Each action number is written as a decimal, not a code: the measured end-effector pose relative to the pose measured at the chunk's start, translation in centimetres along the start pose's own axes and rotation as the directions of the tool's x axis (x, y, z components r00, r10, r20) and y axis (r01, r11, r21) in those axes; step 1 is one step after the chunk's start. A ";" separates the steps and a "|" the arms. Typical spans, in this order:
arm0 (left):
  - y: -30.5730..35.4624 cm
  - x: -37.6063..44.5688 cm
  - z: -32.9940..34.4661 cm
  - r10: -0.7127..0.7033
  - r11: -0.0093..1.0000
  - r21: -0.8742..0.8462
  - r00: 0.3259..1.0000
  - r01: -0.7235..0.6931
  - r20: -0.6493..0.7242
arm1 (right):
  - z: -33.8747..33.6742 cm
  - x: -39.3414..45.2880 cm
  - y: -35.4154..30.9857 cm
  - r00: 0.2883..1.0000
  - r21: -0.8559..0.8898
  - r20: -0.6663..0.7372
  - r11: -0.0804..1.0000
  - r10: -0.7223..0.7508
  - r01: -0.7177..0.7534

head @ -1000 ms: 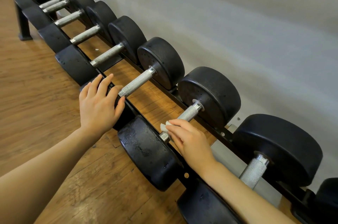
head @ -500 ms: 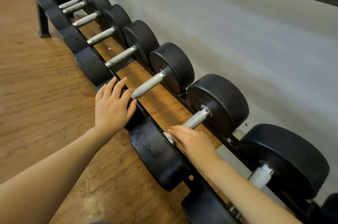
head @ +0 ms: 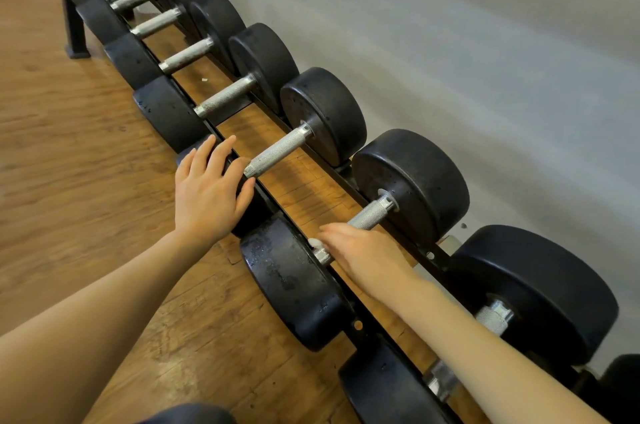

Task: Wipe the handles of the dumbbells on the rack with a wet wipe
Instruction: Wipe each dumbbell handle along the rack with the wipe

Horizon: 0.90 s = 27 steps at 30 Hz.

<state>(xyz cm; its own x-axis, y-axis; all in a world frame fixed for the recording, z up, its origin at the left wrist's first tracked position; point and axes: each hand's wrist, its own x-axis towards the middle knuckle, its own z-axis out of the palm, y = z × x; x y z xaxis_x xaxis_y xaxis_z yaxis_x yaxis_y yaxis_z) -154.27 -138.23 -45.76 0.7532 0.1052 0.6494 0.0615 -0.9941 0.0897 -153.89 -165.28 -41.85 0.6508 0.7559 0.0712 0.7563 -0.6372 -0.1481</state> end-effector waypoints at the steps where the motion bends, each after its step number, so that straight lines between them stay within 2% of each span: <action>1: 0.0 0.0 0.0 0.000 1.000 0.002 1.000 0.000 -0.005 | 0.0 -0.4 -0.4 0.999 -0.017 0.013 0.999 -0.035 0.035; 3: 0.0 0.0 0.1 0.001 1.000 0.002 1.000 -0.001 -0.012 | -0.2 -0.9 -0.7 0.996 -0.030 0.007 0.996 -0.089 0.089; 7: 0.0 0.1 0.0 -0.001 1.000 -0.006 1.000 0.000 -0.023 | -0.1 -0.9 0.6 0.992 -0.027 -0.124 0.999 -0.032 0.028; 12: 0.1 0.0 -0.1 0.000 1.000 -0.010 1.000 0.000 -0.020 | 1.2 -1.6 -0.6 0.987 0.001 -0.134 0.996 -0.085 0.086; 18: 0.0 0.0 0.0 0.000 1.000 -0.010 1.000 -0.001 -0.023 | 1.7 -1.9 1.6 0.946 0.061 -0.322 0.998 0.042 -0.024; 21: 0.1 0.0 -0.2 -0.001 1.000 -0.010 1.000 0.001 -0.020 | 2.8 -2.7 0.8 0.956 0.037 -0.269 0.990 -0.120 0.135; 23: 0.1 0.0 -0.2 -0.001 1.000 -0.012 1.000 0.001 -0.022 | 3.0 -2.9 1.0 0.950 0.014 -0.261 0.983 -0.171 0.180; 27: 0.1 0.0 -0.2 -0.004 1.000 -0.015 1.000 0.003 -0.020 | 2.3 -2.9 2.7 0.906 0.046 -0.422 0.999 0.032 -0.014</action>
<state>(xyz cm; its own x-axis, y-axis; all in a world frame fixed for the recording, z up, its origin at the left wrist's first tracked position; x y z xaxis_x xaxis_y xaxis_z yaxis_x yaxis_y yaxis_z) -154.41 -138.37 -45.55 0.7400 0.1094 0.6637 0.0539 -0.9932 0.1036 -153.93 -168.86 -44.74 0.6417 0.6010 0.4764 0.7435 -0.6399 -0.1941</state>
